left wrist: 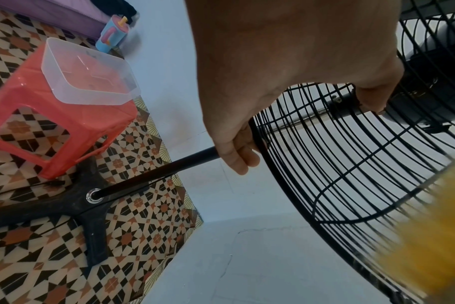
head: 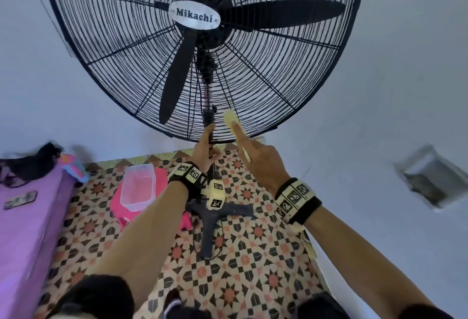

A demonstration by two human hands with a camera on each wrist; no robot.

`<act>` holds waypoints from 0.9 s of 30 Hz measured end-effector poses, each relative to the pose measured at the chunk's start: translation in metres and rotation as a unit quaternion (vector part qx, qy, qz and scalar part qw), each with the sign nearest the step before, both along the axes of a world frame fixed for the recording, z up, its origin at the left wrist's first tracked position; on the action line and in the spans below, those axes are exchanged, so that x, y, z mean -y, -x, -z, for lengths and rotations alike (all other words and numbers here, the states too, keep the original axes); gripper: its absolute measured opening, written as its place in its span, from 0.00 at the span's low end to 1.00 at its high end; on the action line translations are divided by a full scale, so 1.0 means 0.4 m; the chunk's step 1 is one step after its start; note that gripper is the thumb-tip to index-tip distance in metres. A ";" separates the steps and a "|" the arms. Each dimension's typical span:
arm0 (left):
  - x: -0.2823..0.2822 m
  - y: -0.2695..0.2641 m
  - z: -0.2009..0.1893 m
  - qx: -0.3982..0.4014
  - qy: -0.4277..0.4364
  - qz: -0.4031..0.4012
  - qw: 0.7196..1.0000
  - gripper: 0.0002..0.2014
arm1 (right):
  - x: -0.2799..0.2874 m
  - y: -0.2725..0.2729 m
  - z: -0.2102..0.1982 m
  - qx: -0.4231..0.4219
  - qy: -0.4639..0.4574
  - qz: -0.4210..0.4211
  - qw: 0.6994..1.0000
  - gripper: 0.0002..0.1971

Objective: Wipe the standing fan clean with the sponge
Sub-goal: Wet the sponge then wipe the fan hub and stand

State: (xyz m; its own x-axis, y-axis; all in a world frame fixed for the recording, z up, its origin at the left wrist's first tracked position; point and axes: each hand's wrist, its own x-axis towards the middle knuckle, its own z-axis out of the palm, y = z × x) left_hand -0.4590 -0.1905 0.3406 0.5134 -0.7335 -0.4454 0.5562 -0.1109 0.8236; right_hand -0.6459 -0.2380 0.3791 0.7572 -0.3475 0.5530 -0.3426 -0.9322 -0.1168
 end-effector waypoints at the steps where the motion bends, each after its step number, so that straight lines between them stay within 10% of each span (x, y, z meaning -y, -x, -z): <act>1: 0.000 -0.003 0.004 -0.005 -0.004 -0.003 1.000 0.37 | 0.006 0.000 0.008 -0.011 0.007 0.004 1.000 0.44; 7: -0.005 -0.026 -0.005 -0.036 -0.003 0.026 0.999 0.23 | 0.015 0.113 0.096 0.003 -0.114 0.070 0.991 0.34; 10: -0.011 -0.022 -0.012 -0.013 0.002 0.031 0.999 0.11 | 0.019 0.125 0.120 0.128 -0.310 0.164 0.928 0.25; 13: -0.012 -0.039 -0.002 0.012 -0.025 0.073 0.997 0.33 | 0.025 0.069 0.137 0.306 -0.401 0.230 0.832 0.23; 15: -0.007 -0.054 0.008 0.029 -0.040 0.109 0.993 0.46 | 0.015 0.026 0.139 0.381 -0.494 0.250 0.741 0.19; 21: -0.010 -0.071 0.007 0.053 -0.040 0.149 0.987 0.37 | -0.067 -0.082 0.110 0.637 -0.682 0.155 0.325 0.14; 27: -0.024 -0.080 -0.033 0.033 -0.048 0.154 0.986 0.21 | -0.128 -0.112 0.125 0.688 -0.713 0.011 0.136 0.07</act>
State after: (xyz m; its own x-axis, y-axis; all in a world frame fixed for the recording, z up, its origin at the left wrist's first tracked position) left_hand -0.4270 -0.1807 0.3536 0.3027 -0.8155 -0.4933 0.4284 -0.3459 0.8348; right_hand -0.6011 -0.1867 0.3293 0.2682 -0.8378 -0.4755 0.9170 0.3733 -0.1404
